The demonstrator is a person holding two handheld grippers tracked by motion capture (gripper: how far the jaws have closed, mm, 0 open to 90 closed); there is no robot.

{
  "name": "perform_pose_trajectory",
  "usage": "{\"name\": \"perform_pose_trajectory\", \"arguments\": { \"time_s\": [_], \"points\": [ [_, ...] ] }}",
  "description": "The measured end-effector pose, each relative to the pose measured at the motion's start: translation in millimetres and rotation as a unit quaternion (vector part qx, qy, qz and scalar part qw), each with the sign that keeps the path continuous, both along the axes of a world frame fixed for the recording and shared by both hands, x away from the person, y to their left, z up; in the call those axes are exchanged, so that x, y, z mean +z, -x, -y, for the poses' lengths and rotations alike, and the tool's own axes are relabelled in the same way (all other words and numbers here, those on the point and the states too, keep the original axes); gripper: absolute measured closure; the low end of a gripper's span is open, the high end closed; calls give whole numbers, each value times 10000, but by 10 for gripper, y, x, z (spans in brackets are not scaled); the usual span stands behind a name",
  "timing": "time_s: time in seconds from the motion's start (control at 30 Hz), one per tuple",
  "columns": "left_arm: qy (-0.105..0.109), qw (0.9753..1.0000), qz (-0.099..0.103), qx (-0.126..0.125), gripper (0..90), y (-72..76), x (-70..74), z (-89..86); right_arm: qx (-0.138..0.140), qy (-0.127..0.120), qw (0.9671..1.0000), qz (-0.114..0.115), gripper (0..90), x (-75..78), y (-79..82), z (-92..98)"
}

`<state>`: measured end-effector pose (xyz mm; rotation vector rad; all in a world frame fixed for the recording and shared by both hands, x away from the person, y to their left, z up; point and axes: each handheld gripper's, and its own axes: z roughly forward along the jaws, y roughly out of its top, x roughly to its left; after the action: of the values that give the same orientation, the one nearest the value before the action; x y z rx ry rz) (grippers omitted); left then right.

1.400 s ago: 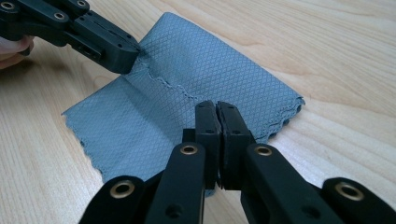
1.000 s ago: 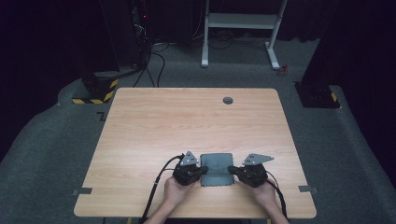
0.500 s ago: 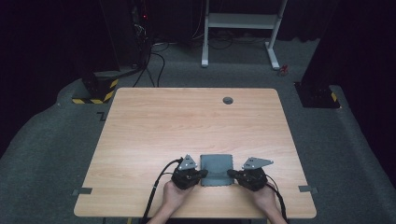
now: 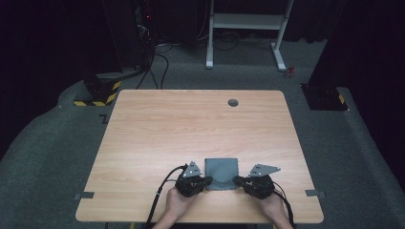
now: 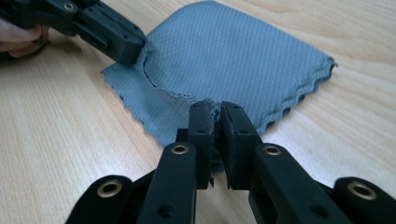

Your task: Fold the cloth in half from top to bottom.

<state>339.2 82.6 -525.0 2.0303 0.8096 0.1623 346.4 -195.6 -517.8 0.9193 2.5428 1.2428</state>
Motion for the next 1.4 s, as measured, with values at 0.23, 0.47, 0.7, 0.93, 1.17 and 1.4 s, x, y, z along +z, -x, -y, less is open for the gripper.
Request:
{"name": "perform_pose_trajectory", "arguments": {
  "time_s": [0.23, 0.47, 0.7, 0.93, 1.17, 1.4],
  "points": [
    [-52, 9999, -52, -140, 846, 80, 3, -29, 140, -68, 9999, -23, 777, 2, 103, 31],
    [43, 9996, -82, -285, 684, 149, 84, -63, 249, -236, 9994, -64, 726, 61, 150, 84],
    [255, 9997, -32, -54, 665, 83, 160, -93, 233, -463, 9986, 36, 772, 187, 179, 138],
    [-148, 9998, 29, 142, 623, -62, 140, 58, -97, -225, 9996, 121, 821, 190, 30, -54],
    [-473, 9989, 3, -3, 591, -9, 66, 114, 41, 138, 9999, 84, 806, 79, 17, -233],
    [-520, 9986, 42, -33, 566, 104, 40, 70, 106, 432, 9987, 233, 744, -23, 161, -148]
  ]
}}
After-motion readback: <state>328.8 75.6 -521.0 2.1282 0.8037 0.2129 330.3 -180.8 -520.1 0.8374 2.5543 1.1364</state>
